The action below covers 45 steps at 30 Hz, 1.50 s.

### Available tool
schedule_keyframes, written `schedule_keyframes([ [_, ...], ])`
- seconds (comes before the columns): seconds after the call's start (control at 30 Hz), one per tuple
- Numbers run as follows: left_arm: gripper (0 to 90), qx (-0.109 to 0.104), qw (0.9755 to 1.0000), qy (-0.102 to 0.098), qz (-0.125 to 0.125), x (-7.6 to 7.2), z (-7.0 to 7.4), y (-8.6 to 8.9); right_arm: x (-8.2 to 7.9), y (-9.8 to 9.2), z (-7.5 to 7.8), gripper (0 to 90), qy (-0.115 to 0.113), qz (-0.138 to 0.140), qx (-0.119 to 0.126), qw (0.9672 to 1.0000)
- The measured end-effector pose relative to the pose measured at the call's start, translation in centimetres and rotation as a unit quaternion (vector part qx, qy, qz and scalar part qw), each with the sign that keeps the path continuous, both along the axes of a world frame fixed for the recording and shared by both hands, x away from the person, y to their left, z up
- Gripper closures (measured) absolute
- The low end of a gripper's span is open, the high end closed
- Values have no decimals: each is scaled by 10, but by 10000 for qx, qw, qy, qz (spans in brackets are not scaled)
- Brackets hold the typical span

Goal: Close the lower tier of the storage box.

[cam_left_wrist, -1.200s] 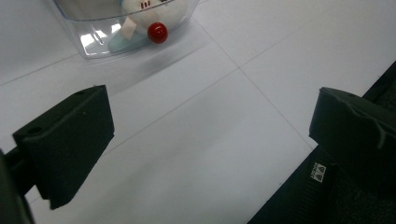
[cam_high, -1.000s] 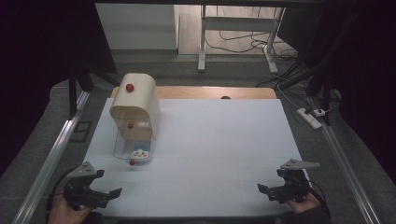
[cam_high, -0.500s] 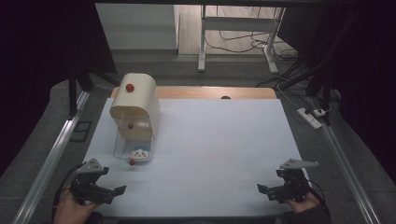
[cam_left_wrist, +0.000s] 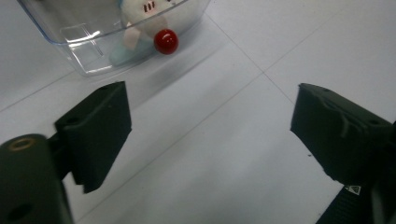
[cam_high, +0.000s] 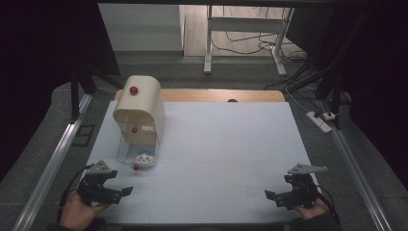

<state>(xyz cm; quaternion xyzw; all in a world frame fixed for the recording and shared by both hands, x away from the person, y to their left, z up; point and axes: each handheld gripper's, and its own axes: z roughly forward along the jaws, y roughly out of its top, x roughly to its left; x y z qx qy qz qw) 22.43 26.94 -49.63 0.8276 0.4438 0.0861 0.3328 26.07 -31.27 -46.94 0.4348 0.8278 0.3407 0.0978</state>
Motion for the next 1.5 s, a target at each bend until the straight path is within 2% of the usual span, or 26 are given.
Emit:
schedule_keyframes([
  [0.07, 195, 9, 10000, -1, -20, 2, -1, 0, 0, 0, 0, 0, 5, 5, -5, 10000],
  [0.2, 299, 157, 9999, 19, -59, 6, -2, -1, 0, 0, 0, 0, 7, 8, -19, 10000],
  [0.43, 457, 246, 9994, 154, -169, 12, -4, -4, 0, 1, 0, 0, 12, 14, -44, 10000],
  [0.63, 664, 257, 9995, 84, -173, 19, -3, -3, 0, 1, 0, 0, 24, 20, -41, 10000],
  [0.7, 741, 282, 9993, 124, -212, 22, -3, -3, 0, 1, 0, 0, 29, 22, -44, 10000],
  [0.83, 874, 420, 9988, 126, -215, 28, -4, -3, 0, 1, 0, 0, 30, 21, -49, 10000],
  [1.0, 882, 430, 9990, 74, -70, 35, -4, -1, 0, 1, 0, 0, 40, 27, -67, 10000],
  [1.23, 883, 432, 9989, 181, 45, 45, -9, 1, 0, 1, -1, 0, 30, 31, -74, 10000],
  [1.4, 883, 306, 9993, 183, 132, 49, -8, 4, 1, 1, -1, 0, 35, 33, -73, 10000],
  [1.5, 883, 318, 9993, 130, 144, 50, -7, 4, 1, 1, -1, 0, 35, 32, -71, 10000],
])
